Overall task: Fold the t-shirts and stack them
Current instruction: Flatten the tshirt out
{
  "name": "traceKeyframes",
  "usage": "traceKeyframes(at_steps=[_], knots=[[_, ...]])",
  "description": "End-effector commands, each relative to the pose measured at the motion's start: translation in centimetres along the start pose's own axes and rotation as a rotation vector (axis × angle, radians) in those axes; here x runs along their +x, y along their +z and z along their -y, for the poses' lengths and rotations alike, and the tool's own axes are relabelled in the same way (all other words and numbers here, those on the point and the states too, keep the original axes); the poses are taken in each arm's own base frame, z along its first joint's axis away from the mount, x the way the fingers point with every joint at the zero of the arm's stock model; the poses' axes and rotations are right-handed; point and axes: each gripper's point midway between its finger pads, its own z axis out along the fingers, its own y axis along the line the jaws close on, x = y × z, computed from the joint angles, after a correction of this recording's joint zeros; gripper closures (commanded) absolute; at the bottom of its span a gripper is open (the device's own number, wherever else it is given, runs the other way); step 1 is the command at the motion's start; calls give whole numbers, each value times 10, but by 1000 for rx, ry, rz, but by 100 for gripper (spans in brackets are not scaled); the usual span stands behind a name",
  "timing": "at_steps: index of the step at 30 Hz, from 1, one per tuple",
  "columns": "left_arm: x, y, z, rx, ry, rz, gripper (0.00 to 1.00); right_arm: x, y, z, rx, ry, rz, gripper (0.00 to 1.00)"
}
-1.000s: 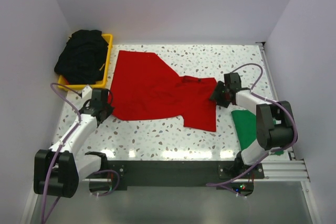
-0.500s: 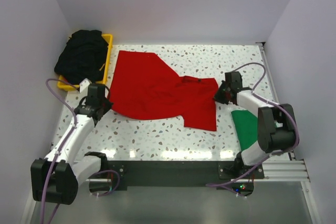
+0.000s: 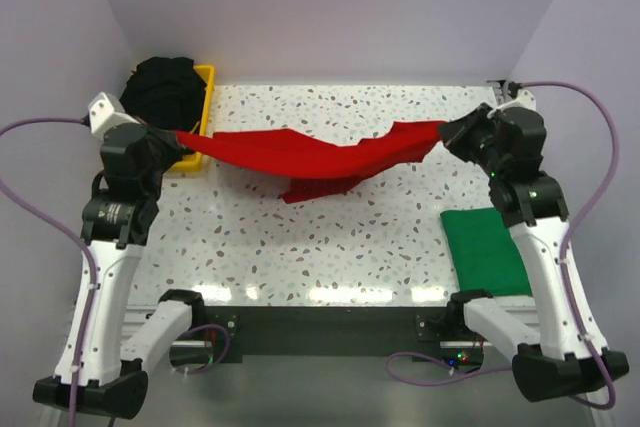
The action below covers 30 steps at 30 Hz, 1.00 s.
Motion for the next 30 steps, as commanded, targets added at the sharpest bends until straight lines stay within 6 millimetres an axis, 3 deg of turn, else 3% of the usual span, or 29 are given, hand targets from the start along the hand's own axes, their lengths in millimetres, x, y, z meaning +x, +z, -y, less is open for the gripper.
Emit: traceKeyframes(at_steps=[1, 2, 3, 8, 12, 14, 19, 20, 22, 23, 25, 26, 27, 28, 29, 30], knots=[[-54, -38, 17, 55, -7, 118, 100, -27, -55, -16, -12, -25, 55, 100], [-63, -48, 22, 77, -18, 140, 100, -44, -72, -27, -33, -28, 104, 100], [-78, -60, 30, 110, -37, 169, 100, -52, -89, -33, -53, -34, 137, 100], [-108, -96, 47, 195, -79, 230, 100, -85, -153, -55, -108, -65, 251, 100], [-120, -105, 55, 226, -95, 253, 100, -98, -177, -60, -123, -78, 312, 100], [-120, -99, 58, 228, -97, 252, 100, -102, -174, -62, -123, -84, 325, 100], [-116, -57, 75, 223, -87, 237, 100, -110, -131, -69, -136, -79, 329, 100], [-116, -48, 79, 221, -85, 235, 100, -107, -109, -65, -118, -77, 305, 100], [-114, -18, 91, 216, -79, 227, 100, -117, -86, -72, -130, -69, 330, 100], [-105, 8, 95, 192, -65, 196, 100, -116, -60, -70, -110, -68, 300, 100], [-116, 25, 112, 214, -69, 214, 100, -126, -37, -80, -130, -63, 313, 100], [-116, 48, 121, 205, -58, 202, 100, -134, -29, -87, -142, -62, 324, 100], [-122, 60, 130, 224, -62, 216, 100, -133, 0, -85, -125, -59, 297, 100], [-124, 71, 136, 234, -63, 216, 100, -141, 12, -91, -143, -58, 311, 100], [-129, 95, 146, 236, -64, 216, 100, -154, 16, -100, -165, -58, 339, 100], [-136, 106, 155, 260, -67, 220, 100, -155, 44, -95, -141, -57, 323, 100]])
